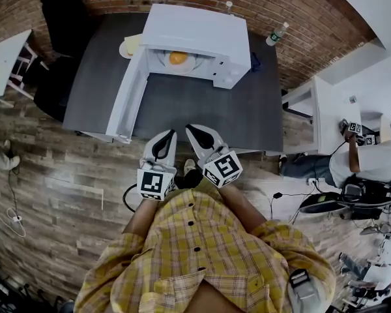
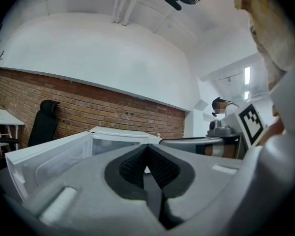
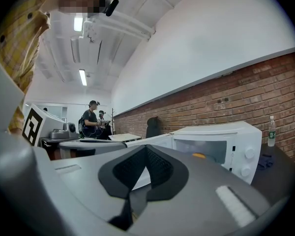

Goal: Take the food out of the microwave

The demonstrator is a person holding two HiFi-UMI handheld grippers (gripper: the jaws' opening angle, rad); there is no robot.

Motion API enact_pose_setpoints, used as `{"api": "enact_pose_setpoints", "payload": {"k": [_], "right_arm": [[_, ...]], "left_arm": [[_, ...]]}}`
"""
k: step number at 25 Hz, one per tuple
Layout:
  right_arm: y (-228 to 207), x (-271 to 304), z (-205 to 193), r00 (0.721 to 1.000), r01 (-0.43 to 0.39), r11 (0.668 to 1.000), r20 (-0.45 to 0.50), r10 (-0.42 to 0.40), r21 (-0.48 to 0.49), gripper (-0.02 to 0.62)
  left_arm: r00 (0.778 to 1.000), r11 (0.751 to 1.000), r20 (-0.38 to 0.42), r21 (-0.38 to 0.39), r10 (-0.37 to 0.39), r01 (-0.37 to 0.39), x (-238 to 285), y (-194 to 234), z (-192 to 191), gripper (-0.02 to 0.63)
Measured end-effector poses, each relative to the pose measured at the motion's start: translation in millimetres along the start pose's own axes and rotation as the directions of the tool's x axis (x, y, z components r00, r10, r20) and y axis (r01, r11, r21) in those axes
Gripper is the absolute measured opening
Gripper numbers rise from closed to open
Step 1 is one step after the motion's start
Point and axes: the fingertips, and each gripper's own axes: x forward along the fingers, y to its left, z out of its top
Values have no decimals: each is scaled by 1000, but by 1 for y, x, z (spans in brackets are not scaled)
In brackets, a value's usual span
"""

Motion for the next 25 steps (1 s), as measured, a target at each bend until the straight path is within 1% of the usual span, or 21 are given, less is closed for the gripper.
{"api": "enact_pose_setpoints", "payload": {"k": [2, 6, 8, 12, 14, 15, 17, 19, 21, 23, 25], "right_arm": [[-1, 2, -1, 1000, -5, 1000, -9, 5, 1, 3], [-6, 7, -3, 1000, -14, 1000, -19, 14, -6, 3], [-14, 10, -3, 1000, -10, 1000, -17, 10, 12, 3], [-38, 19, -5, 1000, 30, 991, -1, -30, 130, 3], [-50, 25, -5, 999, 41, 980, 13, -45, 195, 3], [-55, 27, -6, 999, 42, 972, 20, -48, 233, 3], [-66, 33, -11, 998, 34, 943, 34, -48, 330, 3], [-77, 41, -19, 999, 9, 896, 42, -31, 444, 3], [-85, 49, -30, 999, -25, 849, 41, 5, 528, 3], [-97, 56, -40, 998, -52, 793, 50, 27, 607, 3], [-113, 63, -51, 998, -61, 726, 60, 27, 685, 3]], "left_arm": [[1000, 1000, 2, 14, 3, -4, 2, 1, 2, -2], [1000, 1000, -2, 12, 3, -3, 13, 4, -1, -2], [1000, 1000, -7, 12, 2, -2, 20, 5, -2, -2], [1000, 1000, -2, 21, 15, -15, 32, 11, -1, -2], [1000, 999, 2, 29, 25, -25, 39, 14, 1, -2], [1000, 999, -13, 36, 26, -26, 42, 16, 0, -2], [999, 999, -39, 49, 24, -22, 46, 18, -4, -2], [998, 998, -51, 56, 20, -17, 52, 21, -5, -2], [998, 998, -57, 57, 15, -11, 58, 23, -6, -2], [998, 999, -64, 51, 7, -4, 63, 24, -9, -2], [997, 999, -75, 39, 6, -3, 68, 28, -14, -2]]}}
